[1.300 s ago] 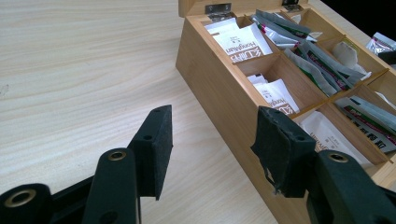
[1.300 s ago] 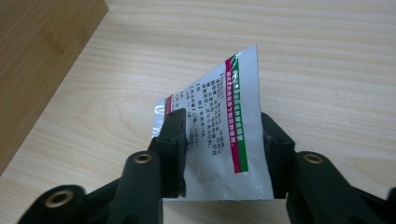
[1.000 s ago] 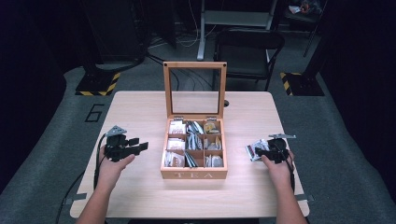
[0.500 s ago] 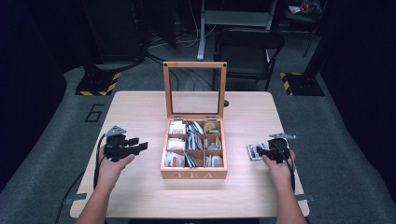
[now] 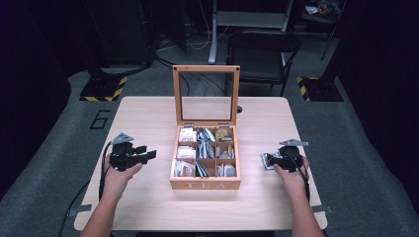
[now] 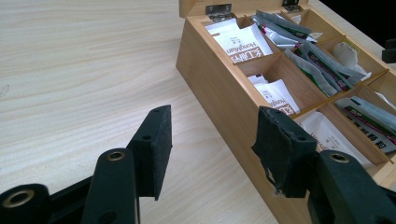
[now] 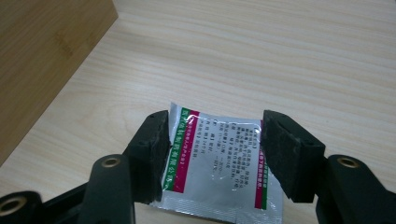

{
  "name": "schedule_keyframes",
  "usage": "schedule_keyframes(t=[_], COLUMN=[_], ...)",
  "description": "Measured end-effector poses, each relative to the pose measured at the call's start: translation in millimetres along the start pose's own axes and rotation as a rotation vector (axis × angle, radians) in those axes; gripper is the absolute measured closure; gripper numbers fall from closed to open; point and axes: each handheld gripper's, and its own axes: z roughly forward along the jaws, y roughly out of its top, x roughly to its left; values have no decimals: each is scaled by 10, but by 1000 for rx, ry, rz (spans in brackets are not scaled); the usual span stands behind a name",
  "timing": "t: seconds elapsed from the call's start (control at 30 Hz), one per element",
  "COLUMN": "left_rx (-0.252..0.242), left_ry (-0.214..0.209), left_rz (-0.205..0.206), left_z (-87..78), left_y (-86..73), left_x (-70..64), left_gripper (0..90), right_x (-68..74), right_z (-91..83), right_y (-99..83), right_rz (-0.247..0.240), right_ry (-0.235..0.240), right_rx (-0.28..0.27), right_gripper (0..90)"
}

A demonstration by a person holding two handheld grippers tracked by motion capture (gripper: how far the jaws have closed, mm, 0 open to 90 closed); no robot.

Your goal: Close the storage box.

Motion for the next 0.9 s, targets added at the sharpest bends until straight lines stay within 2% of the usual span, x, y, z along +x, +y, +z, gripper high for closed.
schedule_keyframes(t=[0.17,0.27,0.33,0.6,0.7,0.83,0.9], left_rx=[0,0,1,-8,-11,-12,-11], left_ry=[-1,-1,-2,-4,-3,-4,-5], left_rz=[0,1,1,3,-4,-5,-8], left_z=[1,3,3,-16,-21,-14,-13], left_y=[1,2,3,11,12,11,11], left_x=[1,1,-3,5,12,16,21], left_gripper=[463,463,462,462,458,454,453], right_x=[39,66,83,189,245,373,432], right_z=[-15,-39,-51,-132,-190,-252,-272], right_y=[20,39,50,162,258,413,489], right_rz=[-8,8,3,-5,-36,-82,-123], right_ry=[16,44,55,76,104,149,167], right_rx=[-6,-10,-8,-25,-33,-34,-34], right_gripper=[432,456,468,440,407,411,420])
